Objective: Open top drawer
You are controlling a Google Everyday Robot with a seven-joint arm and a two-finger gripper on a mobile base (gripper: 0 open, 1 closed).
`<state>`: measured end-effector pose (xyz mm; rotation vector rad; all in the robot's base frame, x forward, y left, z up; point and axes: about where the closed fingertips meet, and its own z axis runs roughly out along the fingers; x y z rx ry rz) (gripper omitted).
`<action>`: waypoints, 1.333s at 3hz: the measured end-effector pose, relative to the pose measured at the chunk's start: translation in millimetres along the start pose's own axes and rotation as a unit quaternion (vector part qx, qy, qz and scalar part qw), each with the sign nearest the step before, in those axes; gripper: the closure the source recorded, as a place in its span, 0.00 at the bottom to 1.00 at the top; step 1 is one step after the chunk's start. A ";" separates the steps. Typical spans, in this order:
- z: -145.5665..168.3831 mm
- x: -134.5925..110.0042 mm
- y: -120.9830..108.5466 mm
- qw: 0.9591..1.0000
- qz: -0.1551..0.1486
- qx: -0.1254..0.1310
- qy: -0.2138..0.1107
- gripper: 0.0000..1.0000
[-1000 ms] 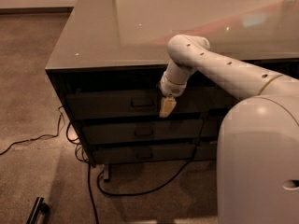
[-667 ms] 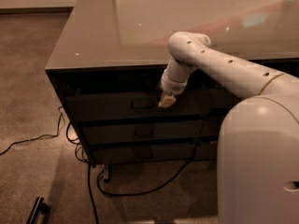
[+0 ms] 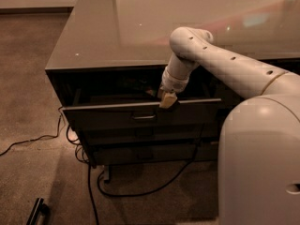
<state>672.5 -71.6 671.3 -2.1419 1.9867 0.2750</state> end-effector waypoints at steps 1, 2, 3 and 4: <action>-2.9 -8.1 -8.8 1.000 -0.014 0.009 -0.015 0.00; -13.9 -20.1 -12.1 0.999 -0.034 0.033 -0.020 0.00; -6.9 -16.9 0.3 0.999 -0.035 0.025 -0.026 0.00; -0.7 -2.8 24.8 0.999 -0.025 0.017 -0.028 0.00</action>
Offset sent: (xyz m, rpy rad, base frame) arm 0.0352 0.0364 0.0630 0.0712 -0.1944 0.0962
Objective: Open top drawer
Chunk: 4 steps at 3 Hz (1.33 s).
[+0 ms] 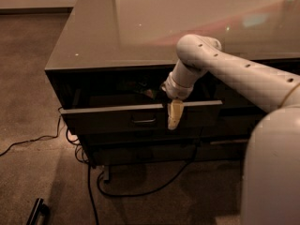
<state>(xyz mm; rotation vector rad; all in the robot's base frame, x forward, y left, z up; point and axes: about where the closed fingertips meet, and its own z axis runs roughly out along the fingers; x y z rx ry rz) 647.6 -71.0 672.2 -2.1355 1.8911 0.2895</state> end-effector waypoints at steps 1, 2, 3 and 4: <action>0.8 10.6 29.8 1.000 0.010 -0.005 0.003 0.00; -0.2 15.3 54.1 1.000 0.013 -0.007 0.010 0.19; -2.4 23.7 80.5 1.000 0.025 -0.009 0.008 0.42; -7.9 25.4 86.7 0.999 0.029 -0.010 0.009 0.64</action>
Offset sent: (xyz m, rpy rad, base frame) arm -0.0792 -0.0309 -0.0066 -0.0395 0.0154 -0.0315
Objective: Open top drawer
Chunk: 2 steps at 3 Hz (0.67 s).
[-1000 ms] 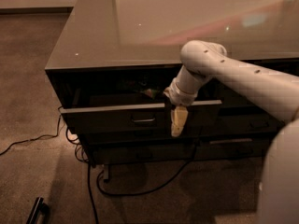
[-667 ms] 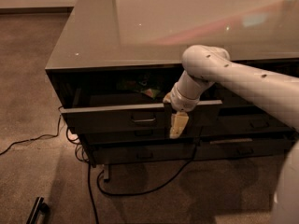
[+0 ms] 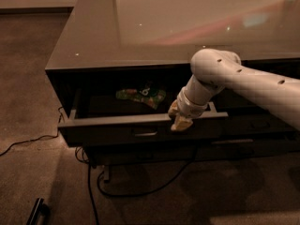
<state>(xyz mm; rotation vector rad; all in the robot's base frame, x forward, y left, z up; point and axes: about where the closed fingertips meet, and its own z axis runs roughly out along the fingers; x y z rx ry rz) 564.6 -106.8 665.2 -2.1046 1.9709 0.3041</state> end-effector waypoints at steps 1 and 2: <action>-7.2 -2.4 -0.4 1.000 0.000 0.000 0.000 0.88; -7.2 -2.4 -0.3 1.000 0.000 0.000 0.000 0.86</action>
Offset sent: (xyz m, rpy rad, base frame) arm 0.0001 0.0000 0.0069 0.0000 0.0000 0.0000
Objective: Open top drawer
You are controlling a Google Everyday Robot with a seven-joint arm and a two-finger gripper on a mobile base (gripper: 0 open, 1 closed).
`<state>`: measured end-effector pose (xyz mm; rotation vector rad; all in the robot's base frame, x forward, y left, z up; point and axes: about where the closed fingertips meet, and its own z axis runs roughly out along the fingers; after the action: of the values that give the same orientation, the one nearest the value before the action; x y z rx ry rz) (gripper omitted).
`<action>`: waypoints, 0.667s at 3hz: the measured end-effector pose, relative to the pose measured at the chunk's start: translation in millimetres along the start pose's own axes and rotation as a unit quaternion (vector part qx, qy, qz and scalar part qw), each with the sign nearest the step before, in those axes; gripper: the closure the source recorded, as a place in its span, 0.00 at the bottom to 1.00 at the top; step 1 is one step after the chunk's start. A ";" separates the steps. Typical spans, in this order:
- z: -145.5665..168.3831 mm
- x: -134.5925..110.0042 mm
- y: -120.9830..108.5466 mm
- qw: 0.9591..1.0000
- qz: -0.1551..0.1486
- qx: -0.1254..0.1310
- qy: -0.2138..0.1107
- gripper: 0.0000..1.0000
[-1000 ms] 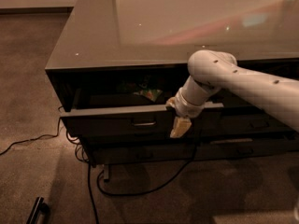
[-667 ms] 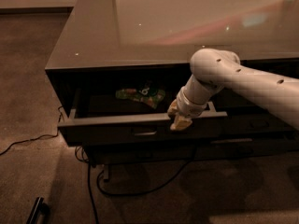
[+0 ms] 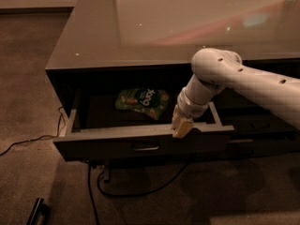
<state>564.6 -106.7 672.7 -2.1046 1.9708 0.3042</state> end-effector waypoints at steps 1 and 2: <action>0.0 0.0 0.0 1.000 0.000 0.000 0.000 0.62; 0.1 0.0 0.0 1.000 0.000 0.000 0.000 0.39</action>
Offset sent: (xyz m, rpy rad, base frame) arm 0.0000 0.0000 0.0000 0.0000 0.0000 0.0000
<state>564.6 -106.7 672.7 -2.1046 1.9707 0.3044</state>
